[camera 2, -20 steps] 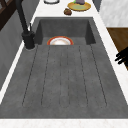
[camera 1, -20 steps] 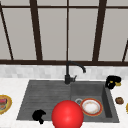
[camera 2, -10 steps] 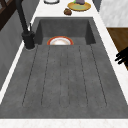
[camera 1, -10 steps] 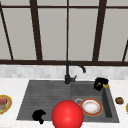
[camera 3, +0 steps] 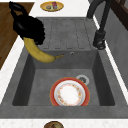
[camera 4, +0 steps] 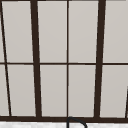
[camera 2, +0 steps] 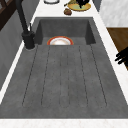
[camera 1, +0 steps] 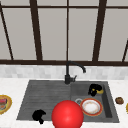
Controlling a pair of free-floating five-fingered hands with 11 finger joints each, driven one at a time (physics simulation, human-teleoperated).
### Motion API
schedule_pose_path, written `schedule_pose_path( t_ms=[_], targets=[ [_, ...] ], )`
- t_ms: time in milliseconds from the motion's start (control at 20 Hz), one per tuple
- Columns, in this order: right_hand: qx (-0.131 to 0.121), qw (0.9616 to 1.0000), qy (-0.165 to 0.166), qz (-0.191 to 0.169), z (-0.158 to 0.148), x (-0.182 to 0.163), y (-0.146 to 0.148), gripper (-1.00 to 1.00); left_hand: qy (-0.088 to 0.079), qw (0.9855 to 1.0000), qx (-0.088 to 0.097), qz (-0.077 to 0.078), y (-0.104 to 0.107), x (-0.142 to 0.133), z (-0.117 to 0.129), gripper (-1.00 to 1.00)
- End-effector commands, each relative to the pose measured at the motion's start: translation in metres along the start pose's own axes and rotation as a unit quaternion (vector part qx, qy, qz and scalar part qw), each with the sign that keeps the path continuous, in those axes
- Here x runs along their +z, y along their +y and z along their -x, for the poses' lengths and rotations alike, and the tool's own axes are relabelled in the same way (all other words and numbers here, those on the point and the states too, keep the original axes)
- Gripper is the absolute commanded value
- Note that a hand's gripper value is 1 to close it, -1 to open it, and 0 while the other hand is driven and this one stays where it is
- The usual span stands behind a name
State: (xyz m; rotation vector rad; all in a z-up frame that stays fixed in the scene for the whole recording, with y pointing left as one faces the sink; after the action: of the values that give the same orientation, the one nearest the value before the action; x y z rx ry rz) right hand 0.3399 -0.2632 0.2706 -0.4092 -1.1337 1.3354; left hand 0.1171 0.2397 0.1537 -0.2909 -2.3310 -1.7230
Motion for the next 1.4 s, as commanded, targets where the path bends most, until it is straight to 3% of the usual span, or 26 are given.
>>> schedule_pose_path(
  t_ms=[0,300,700,750,800,1300,1350],
  targets=[
    [-0.016,0.9994,0.027,0.009,-0.007,-0.016,0.034,1.00,0.000,1.0000,0.000,0.000,0.000,0.000,0.000,0.00],
    [-0.008,0.9971,0.071,0.025,-0.003,-0.039,0.080,1.00,0.000,1.0000,0.000,0.000,0.000,0.000,0.000,0.00],
    [-0.030,0.9969,0.066,0.029,0.019,-0.070,0.135,1.00,0.000,1.0000,0.000,0.000,0.000,0.000,0.000,0.00],
    [-0.030,0.9969,0.067,0.029,0.022,-0.073,0.141,-1.00,0.000,1.0000,0.000,0.000,0.000,0.000,0.000,0.00],
    [-0.031,0.9968,0.069,0.027,0.025,-0.076,0.147,1.00,0.000,1.0000,0.000,0.000,0.000,0.000,0.000,0.00],
    [-0.018,0.9973,0.069,0.021,0.058,-0.143,0.192,1.00,0.000,1.0000,0.000,0.000,0.000,0.000,0.000,0.00],
    [-0.011,0.9973,0.068,0.022,0.054,-0.144,0.195,-1.00,0.000,1.0000,0.000,0.000,0.000,0.000,0.000,0.00]
  ],
)
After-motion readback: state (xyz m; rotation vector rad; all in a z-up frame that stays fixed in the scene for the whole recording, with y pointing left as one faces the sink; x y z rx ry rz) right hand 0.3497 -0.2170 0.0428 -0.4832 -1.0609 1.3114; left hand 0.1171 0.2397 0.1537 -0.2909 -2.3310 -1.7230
